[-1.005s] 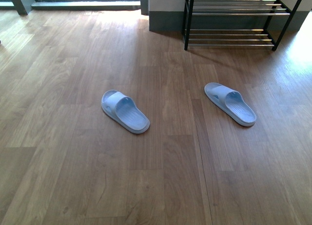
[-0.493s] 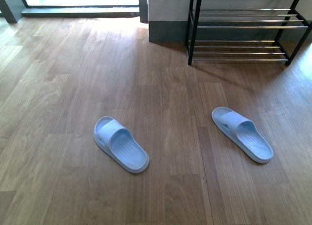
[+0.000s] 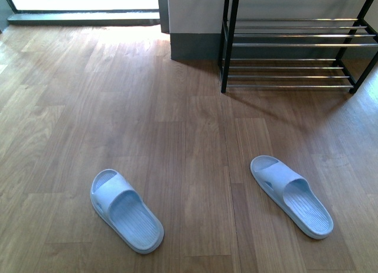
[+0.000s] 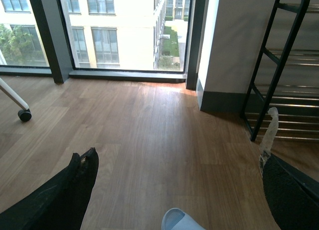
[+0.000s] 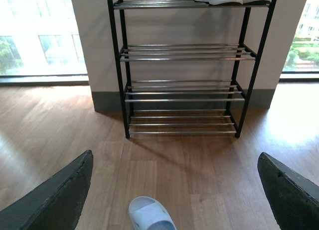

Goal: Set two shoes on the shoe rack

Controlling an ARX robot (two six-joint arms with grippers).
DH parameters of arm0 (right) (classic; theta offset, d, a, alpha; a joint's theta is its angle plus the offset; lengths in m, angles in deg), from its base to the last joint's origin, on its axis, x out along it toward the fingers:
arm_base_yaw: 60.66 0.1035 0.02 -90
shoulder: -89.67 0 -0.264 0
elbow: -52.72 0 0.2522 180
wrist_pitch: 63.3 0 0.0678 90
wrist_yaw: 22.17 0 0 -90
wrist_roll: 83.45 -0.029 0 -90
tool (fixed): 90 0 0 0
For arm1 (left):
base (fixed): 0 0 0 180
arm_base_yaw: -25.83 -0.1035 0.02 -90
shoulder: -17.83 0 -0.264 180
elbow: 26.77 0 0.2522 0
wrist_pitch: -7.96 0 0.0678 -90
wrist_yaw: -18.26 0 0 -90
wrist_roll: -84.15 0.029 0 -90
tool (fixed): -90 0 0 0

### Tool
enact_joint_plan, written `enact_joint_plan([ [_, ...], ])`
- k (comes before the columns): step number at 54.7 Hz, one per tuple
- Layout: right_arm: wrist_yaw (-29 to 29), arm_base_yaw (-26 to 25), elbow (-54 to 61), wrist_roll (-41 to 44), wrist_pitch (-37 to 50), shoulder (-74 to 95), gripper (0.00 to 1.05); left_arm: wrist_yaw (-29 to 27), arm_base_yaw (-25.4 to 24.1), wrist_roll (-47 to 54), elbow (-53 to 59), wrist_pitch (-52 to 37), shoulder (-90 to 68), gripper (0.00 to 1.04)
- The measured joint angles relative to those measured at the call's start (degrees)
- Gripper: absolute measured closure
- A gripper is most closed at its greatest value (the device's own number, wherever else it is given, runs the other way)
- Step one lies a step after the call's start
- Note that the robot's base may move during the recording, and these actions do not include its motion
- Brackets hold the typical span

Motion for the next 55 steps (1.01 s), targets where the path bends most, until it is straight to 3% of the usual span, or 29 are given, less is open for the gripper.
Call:
enact_joint_plan([
  [9,0.02,0.00,0.00,0.00,0.00,0.00,0.09,-1.49,0.46,-0.81,-0.17,0.61,-0.52,0.09],
  [11,0.00,0.00,0.00,0.00,0.00,0.00,0.09,-8.39,2.45,-3.61,-1.57,4.48,-2.25,0.09],
  [12,0.04,0.00,0.00,0.00,0.00,0.00,0.09,-16.72,5.99,-8.66,-3.56,8.98,-6.58,0.09],
  [14,0.00,0.00,0.00,0.00,0.00,-0.02,0.09,-26.51,9.46,-16.83,-4.92,9.53,-14.49,0.09],
  [19,-0.09,0.00,0.00,0.00,0.00,-0.02,0.09,-30.84,10.40,-26.77,-5.62,4.63,-29.81,0.09],
  [29,-0.07,0.00,0.00,0.00,0.00,0.00,0.09,-25.59,7.65,-29.14,-10.27,-8.87,-56.59,0.09],
  [44,-0.09,0.00,0.00,0.00,0.00,0.00,0.09,-25.57,6.03,-20.15,-22.49,-27.69,-98.88,0.09],
  [55,-0.09,0.00,0.00,0.00,0.00,0.00,0.09,-24.00,8.85,-13.53,-40.06,-29.51,-129.33,0.09],
])
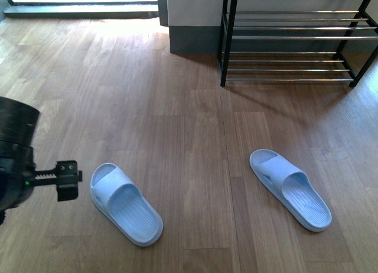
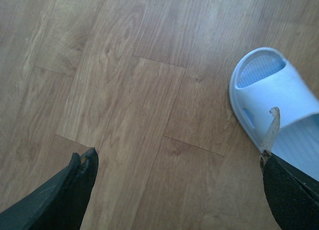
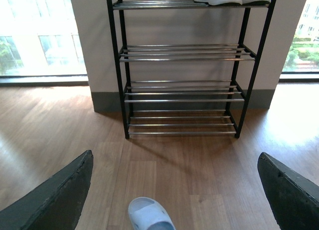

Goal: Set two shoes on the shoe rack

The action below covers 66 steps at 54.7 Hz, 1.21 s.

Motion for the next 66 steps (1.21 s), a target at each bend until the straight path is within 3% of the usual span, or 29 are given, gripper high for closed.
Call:
enact_joint_plan([
  [12,0.00,0.00,0.00,0.00,0.00,0.00,0.09,4.02,2.23,2.62,-15.37,2.78,-19.63,0.09],
  [28,-0.02,0.00,0.00,0.00,0.00,0.00,0.09,6.05,5.27,5.66,-31.15,6.03,-31.85,0.09],
  [52,0.00,0.00,0.00,0.00,0.00,0.00,0.09,0.22,4.55,14.10,-37.70,4.98,-37.73,0.10],
  [61,0.00,0.00,0.00,0.00,0.00,0.00,0.09,-0.74,4.00,14.58,-38.99,6.56,-39.82,0.31],
  [66,0.00,0.00,0.00,0.00,0.00,0.00,0.09,-1.09,3.72,14.69,-39.21,6.69,-40.59,0.51],
])
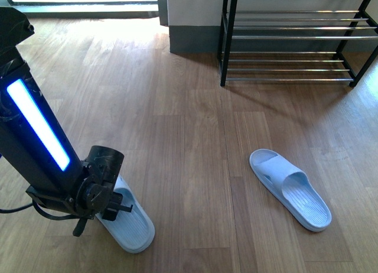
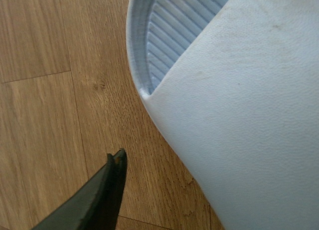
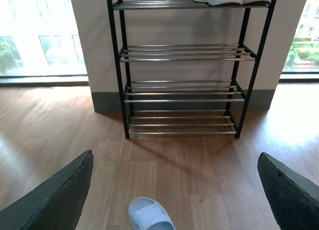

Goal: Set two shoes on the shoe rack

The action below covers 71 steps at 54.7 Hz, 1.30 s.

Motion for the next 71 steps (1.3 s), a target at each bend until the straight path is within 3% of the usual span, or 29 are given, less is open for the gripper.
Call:
enact_joint_plan([
  [20,-0.02,0.00,0.00,0.00,0.00,0.00,0.09,-0.66,-1.07,-0.11,-0.15,0.90,1.03,1.03],
  [30,-0.02,0.00,0.00,0.00,0.00,0.00,0.09,1.29,-4.50,-1.51,8.39,-1.25,12.11,1.03],
  [41,-0.02,0.00,0.00,0.00,0.00,0.00,0.09,0.02,-7.78,-0.90,26.67,-9.31,37.55,1.03],
  [54,-0.02,0.00,0.00,0.00,0.00,0.00,0.09,-3.06,-8.96,1.70,45.72,-11.89,65.64,1.03],
  [64,0.00,0.00,0.00,0.00,0.00,0.00,0.09,-6.91,-7.65,2.69,55.69,-5.01,88.80,1.03],
  [71,0.00,0.00,0.00,0.00,0.00,0.00,0.09,-10.12,-4.00,4.11,61.68,4.24,107.71,1.03],
])
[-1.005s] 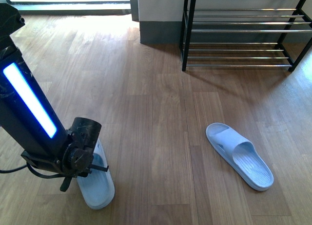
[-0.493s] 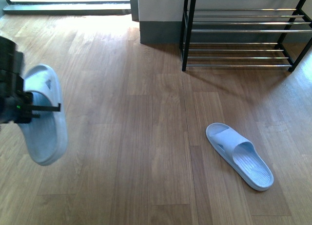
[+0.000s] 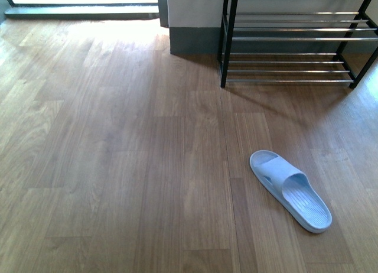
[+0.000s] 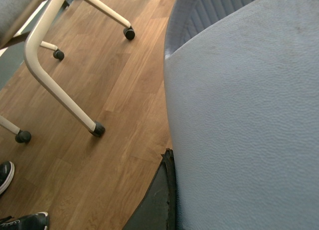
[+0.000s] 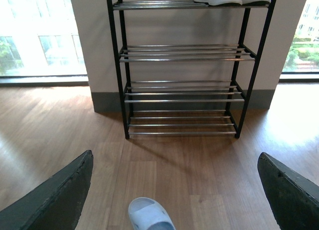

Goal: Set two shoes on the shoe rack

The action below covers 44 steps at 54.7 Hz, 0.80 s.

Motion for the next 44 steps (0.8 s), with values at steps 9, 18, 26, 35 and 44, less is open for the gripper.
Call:
enact_joint_plan([
  [9,0.00,0.00,0.00,0.00,0.00,0.00,0.09,-0.79,1.16,0.72,1.09,1.33,9.77,1.03],
  [18,0.02,0.00,0.00,0.00,0.00,0.00,0.09,-0.15,1.25,1.16,1.27,1.44,9.49,1.03],
  [26,-0.02,0.00,0.00,0.00,0.00,0.00,0.09,-0.33,1.22,1.18,1.31,1.44,9.51,1.03],
  [35,0.02,0.00,0.00,0.00,0.00,0.00,0.09,-0.28,1.22,1.18,1.31,1.44,9.51,1.03],
  [44,0.11,0.00,0.00,0.00,0.00,0.00,0.09,-0.17,1.29,1.25,1.31,1.44,9.55,1.03],
])
